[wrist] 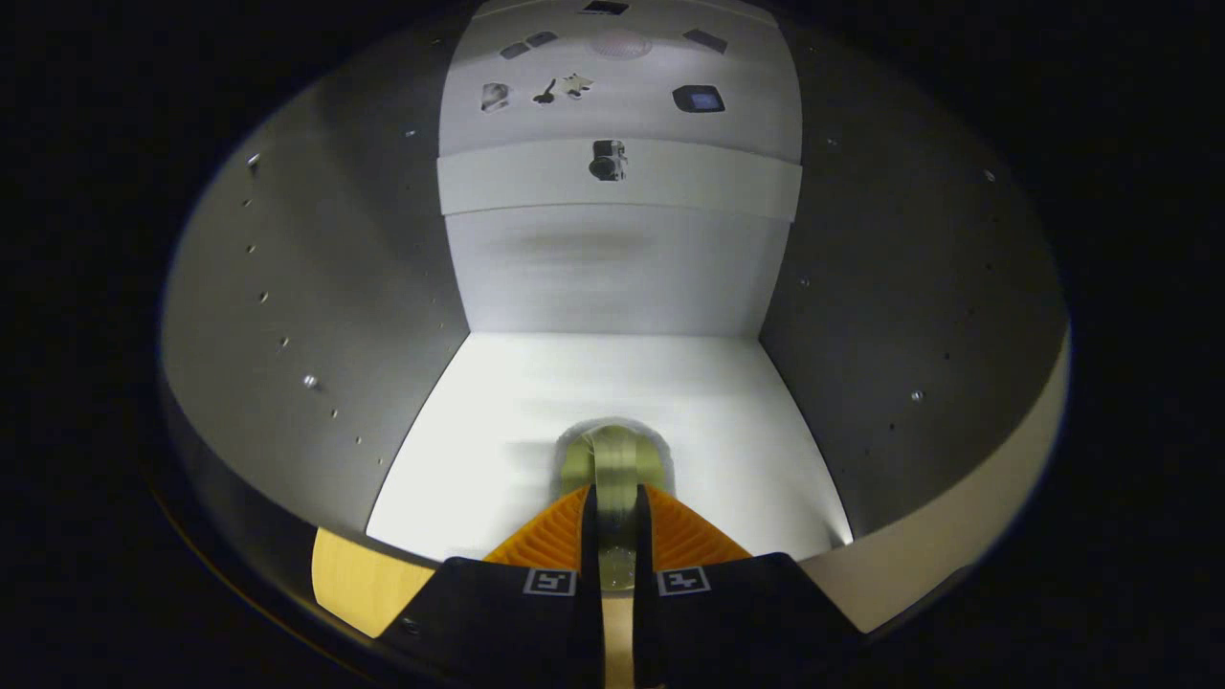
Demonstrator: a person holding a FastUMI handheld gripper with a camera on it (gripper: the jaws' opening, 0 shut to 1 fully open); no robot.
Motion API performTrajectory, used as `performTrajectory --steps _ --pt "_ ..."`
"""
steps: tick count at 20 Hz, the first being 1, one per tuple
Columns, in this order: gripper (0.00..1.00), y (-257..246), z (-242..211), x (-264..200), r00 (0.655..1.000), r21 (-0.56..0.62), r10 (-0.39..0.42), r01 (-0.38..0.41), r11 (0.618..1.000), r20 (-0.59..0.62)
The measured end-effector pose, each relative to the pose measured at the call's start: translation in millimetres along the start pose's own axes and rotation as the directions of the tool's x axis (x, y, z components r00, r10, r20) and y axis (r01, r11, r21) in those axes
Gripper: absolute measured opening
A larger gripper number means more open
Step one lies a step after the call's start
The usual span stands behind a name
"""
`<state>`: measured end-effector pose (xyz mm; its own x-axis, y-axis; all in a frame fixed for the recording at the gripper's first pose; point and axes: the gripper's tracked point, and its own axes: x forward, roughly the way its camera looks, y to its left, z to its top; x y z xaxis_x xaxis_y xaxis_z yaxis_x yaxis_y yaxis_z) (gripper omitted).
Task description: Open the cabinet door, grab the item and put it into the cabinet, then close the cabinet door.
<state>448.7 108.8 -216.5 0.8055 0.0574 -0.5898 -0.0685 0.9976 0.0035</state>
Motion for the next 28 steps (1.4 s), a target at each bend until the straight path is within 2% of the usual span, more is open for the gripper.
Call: performTrajectory --steps 5,7,8,9,15,18,20,24,28 --pt "0.16 1 17 29 1.000 0.029 -0.006 0.006 1.000 -0.017" --pt "0.19 4 16 32 1.000 0.046 -0.004 0.005 0.999 -0.023" --pt "0.25 4 15 31 1.000 0.046 -0.009 0.010 0.999 -0.025" --pt "0.26 4 17 29 1.000 0.041 -0.011 0.012 0.999 -0.015" --pt "0.99 3 36 -12 0.993 0.068 -0.019 0.011 0.998 0.117" --pt "0.97 0 51 -57 0.974 0.069 -0.031 0.016 0.998 0.226" --pt "0.97 1 66 -101 0.943 0.068 -0.042 0.020 0.997 0.330" --pt "0.97 -8 92 -196 0.845 0.062 -0.097 0.076 0.995 0.525" --pt "0.97 -8 97 -279 0.755 0.106 -0.143 0.098 0.990 0.640"
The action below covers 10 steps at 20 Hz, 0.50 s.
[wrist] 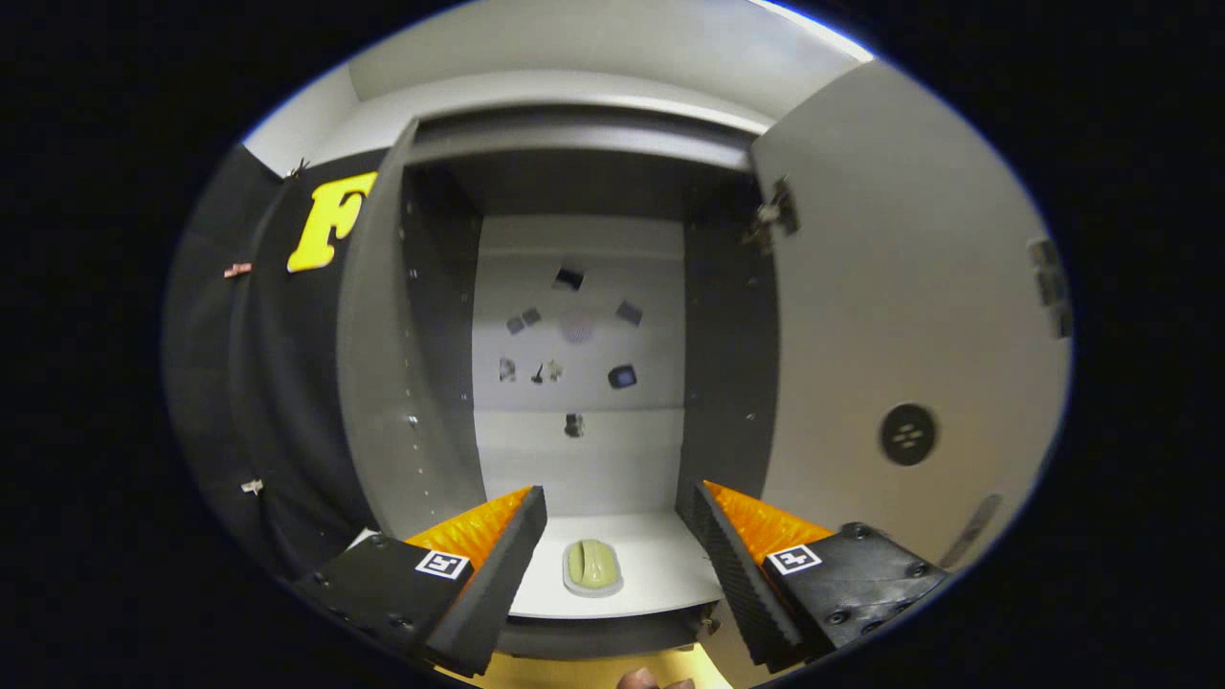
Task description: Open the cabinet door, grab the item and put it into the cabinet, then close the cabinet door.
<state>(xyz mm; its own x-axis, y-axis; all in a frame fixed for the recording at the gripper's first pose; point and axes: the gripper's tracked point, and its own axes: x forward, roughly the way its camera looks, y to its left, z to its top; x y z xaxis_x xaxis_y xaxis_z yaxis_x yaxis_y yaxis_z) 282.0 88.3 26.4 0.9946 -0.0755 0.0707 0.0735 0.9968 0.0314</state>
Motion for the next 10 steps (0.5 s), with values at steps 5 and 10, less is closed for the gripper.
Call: performTrajectory --steps 5,10 --pt "0.97 -18 30 -71 0.995 -0.049 -0.044 0.049 0.998 0.091" --pt "0.97 -43 32 -124 0.995 -0.037 -0.060 0.063 0.997 0.079"
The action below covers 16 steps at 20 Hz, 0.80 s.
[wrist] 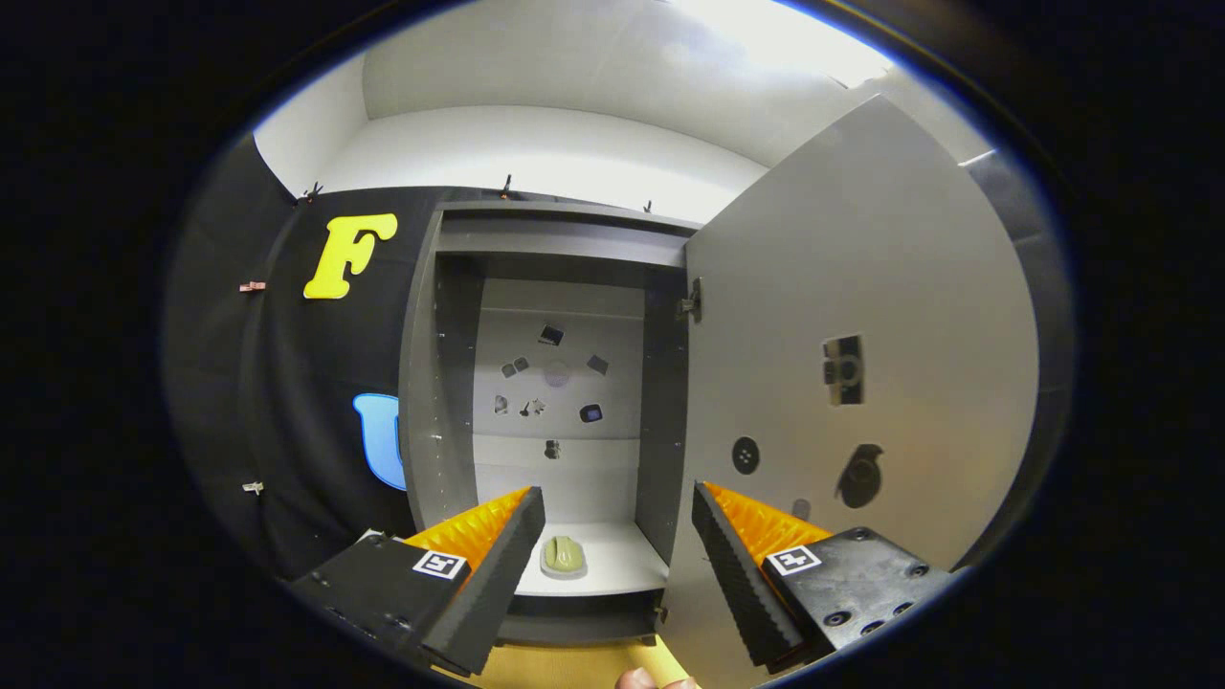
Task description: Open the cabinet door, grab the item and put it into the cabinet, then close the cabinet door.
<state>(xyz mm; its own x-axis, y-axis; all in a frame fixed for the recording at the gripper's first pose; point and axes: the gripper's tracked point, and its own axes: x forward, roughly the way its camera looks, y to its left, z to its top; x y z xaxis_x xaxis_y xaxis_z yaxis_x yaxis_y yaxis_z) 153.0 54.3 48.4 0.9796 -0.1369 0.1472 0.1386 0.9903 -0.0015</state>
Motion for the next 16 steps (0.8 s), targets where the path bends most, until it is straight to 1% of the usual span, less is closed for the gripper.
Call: performTrajectory --steps 5,7,10,11,14,16 --pt "0.97 -49 3 -51 0.998 -0.033 -0.058 0.059 0.998 0.011" --pt "0.98 -74 11 -67 0.996 -0.043 -0.089 0.090 0.995 0.027" --pt "0.96 -113 24 -88 0.987 -0.040 -0.153 0.155 0.987 0.044" --pt "0.96 -116 31 -99 0.988 -0.019 -0.148 0.149 0.989 0.050" --pt "0.96 -162 39 -117 0.968 -0.067 -0.231 0.237 0.969 0.095" --pt "0.97 -188 40 -125 0.955 -0.084 -0.280 0.288 0.954 0.097"
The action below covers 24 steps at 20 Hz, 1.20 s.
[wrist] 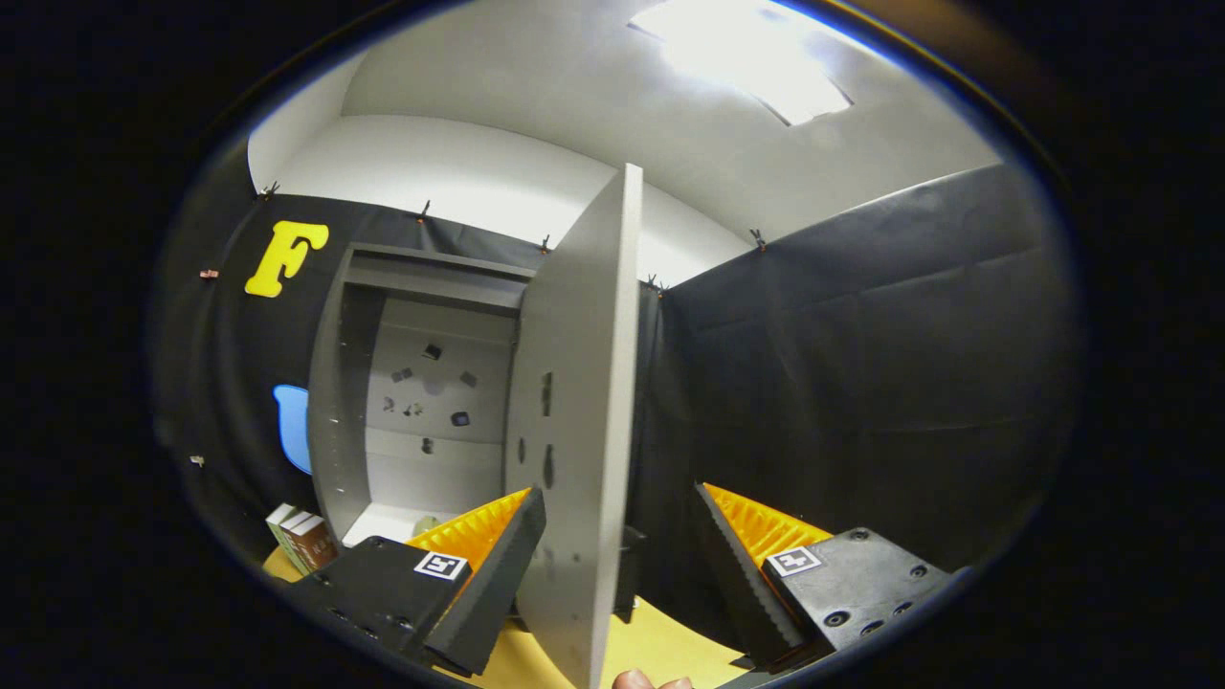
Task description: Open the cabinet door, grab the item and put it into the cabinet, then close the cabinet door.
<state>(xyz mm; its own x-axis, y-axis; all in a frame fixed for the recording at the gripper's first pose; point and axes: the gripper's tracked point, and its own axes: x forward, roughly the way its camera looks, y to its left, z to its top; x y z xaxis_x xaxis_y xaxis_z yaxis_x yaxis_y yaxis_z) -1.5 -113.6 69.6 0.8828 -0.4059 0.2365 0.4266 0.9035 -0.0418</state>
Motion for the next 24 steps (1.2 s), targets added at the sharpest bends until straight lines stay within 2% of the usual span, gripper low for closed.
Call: performTrajectory --steps 5,7,10,13,16,24 --pt "0.97 -68 -38 26 0.991 -0.015 -0.118 0.117 0.993 -0.059" --pt "0.97 -84 -64 43 0.985 -0.027 -0.137 0.135 0.990 -0.102" --pt "0.98 -82 -104 62 0.976 -0.054 -0.084 0.075 0.996 -0.199" --pt "0.98 -73 -134 80 0.959 -0.026 -0.025 0.018 1.000 -0.283" --pt "0.95 -71 -136 81 0.961 -0.015 -0.014 0.010 1.000 -0.277" --pt "0.94 -56 -138 76 0.959 0.056 0.043 -0.028 0.998 -0.280"
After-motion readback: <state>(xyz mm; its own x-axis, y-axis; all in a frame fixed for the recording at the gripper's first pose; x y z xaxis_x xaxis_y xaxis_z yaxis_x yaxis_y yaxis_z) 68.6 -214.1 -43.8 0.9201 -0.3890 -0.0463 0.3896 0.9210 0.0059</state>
